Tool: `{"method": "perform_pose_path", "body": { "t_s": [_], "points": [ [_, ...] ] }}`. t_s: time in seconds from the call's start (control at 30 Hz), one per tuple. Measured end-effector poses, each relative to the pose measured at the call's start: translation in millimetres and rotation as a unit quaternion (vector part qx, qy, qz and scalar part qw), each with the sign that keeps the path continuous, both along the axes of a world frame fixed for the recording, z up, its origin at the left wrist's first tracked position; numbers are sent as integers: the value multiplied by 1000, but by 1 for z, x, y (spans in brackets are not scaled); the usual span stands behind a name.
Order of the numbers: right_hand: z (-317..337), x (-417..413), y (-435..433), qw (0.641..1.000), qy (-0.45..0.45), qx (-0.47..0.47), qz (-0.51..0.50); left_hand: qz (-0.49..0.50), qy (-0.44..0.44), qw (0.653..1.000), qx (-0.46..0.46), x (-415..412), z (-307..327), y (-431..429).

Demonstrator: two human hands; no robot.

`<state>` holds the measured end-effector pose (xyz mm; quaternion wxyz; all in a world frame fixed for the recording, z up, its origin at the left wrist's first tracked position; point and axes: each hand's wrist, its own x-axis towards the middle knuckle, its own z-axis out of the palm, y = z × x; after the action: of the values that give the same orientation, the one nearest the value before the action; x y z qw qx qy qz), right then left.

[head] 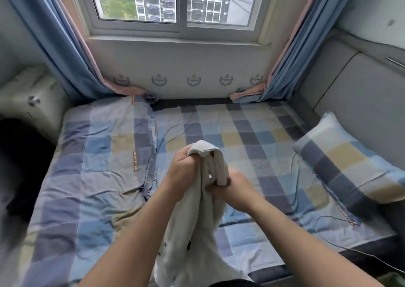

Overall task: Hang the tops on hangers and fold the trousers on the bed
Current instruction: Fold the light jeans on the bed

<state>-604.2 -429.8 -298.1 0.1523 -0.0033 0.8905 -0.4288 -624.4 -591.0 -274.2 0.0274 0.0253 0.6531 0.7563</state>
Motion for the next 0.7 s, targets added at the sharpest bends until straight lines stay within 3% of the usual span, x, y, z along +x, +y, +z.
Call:
{"method": "perform_pose_path", "body": {
  "t_s": [0.07, 0.13, 0.27, 0.5, 0.63, 0.7],
  "points": [
    [-11, -9, 5, 998, 26, 63, -9, 8, 14, 1000, -4, -13, 8, -3],
    [-16, -17, 18, 998, 11, 56, -2, 18, 33, 999, -13, -33, 17, -7],
    [22, -40, 42, 995, 55, -67, -41, 60, 95, 994, -12, -79, 54, 0],
    [156, -84, 63, 951, 132, -272, -60, 124, 191, 972, -49, -155, 147, 19],
    [193, -102, 70, 923, 91, -367, -66, 70, 115, 972, -193, -162, 137, 31],
    [191, -109, 73, 927, 54, -366, -69, 33, 69, 983, -168, -144, 123, 34]
  ]
}}
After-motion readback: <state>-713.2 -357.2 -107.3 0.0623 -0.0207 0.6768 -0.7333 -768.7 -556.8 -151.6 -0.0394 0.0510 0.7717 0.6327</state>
